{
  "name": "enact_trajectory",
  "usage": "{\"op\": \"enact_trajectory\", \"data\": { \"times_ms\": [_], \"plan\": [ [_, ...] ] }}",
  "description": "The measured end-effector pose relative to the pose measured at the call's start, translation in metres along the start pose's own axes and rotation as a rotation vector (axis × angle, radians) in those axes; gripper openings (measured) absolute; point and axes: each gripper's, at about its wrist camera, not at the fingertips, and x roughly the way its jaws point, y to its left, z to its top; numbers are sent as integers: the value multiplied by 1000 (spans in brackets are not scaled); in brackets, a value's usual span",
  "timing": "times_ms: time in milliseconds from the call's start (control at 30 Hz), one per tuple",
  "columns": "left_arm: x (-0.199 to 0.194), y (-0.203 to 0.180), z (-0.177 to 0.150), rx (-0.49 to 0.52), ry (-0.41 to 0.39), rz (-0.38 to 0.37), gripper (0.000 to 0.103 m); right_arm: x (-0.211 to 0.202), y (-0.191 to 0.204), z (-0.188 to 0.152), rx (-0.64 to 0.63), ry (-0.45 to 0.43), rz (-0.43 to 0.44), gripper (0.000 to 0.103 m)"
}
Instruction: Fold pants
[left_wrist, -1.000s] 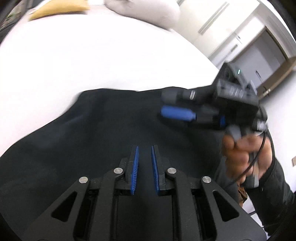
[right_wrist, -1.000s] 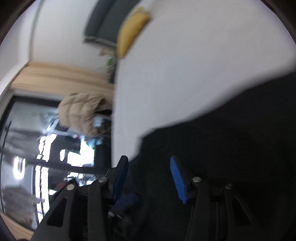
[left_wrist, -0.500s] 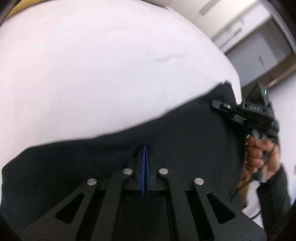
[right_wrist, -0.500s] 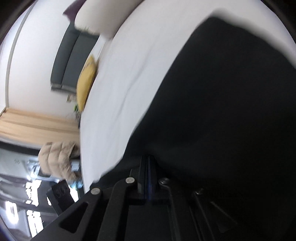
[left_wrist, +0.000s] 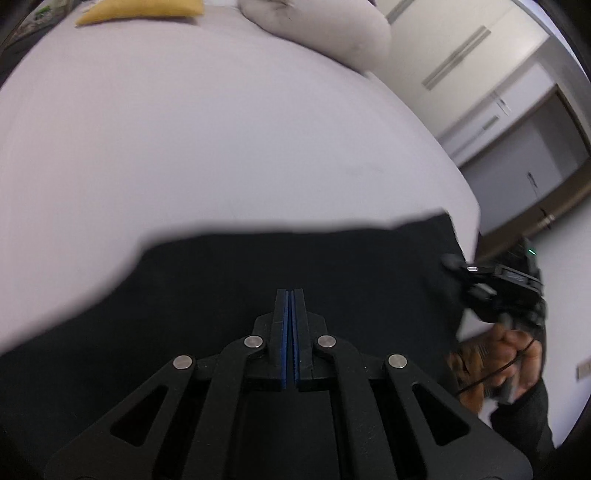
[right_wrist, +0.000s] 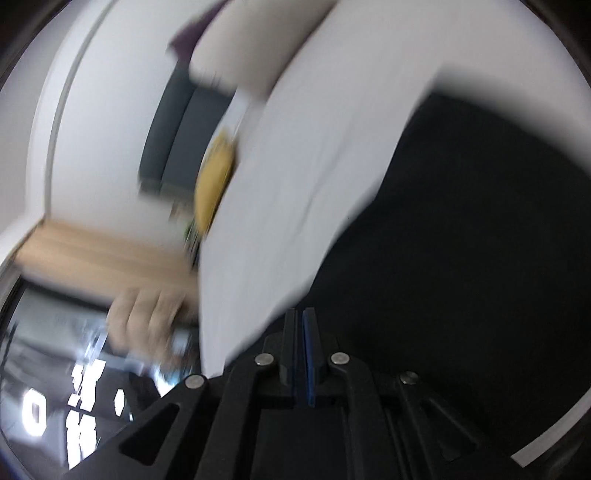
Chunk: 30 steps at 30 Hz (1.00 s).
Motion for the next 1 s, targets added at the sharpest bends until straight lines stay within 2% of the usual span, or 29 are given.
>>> {"op": "enact_trajectory", "data": {
  "times_ms": [67,133,167,233,333,500,567,600,700,767,800,833,933,1000],
  "plan": [
    [0,-7,-28,33,39,15,1,24,-3,-29,-7,104,8,7],
    [2,-5,-57,63,88,46,0,32,-14,-45,6,133,-40,0],
    [2,-2,-68,65,102,50,0,31,-20,-49,22,125,-30,0],
    [-8,9,-86,53,81,23,0,16,-32,-47,58,84,-26,0],
    [-18,18,-101,55,59,19,0,-14,-38,-36,37,4,-115,0],
    [-29,25,-121,37,43,28,0,-83,-82,-13,119,-165,-229,0],
    [-41,31,-141,36,39,24,0,-103,-85,-8,106,-207,-312,0],
    [-45,28,-157,38,38,22,0,-112,-82,-2,89,-230,-379,0],
    [-70,36,-173,50,42,32,0,-134,-68,8,49,-303,-569,1],
    [-86,41,-175,54,38,56,0,-144,-51,4,9,-342,-649,15],
    [-98,44,-175,57,19,70,1,-147,-39,-1,-20,-357,-653,20],
    [-105,41,-172,59,-3,73,1,-146,-32,-6,-36,-351,-621,22],
    [-145,64,-161,23,-110,79,1,-116,-3,-31,-94,-232,-416,22],
    [-155,84,-151,-25,-151,84,1,-69,20,-59,-130,-102,-250,23]
  ]
}}
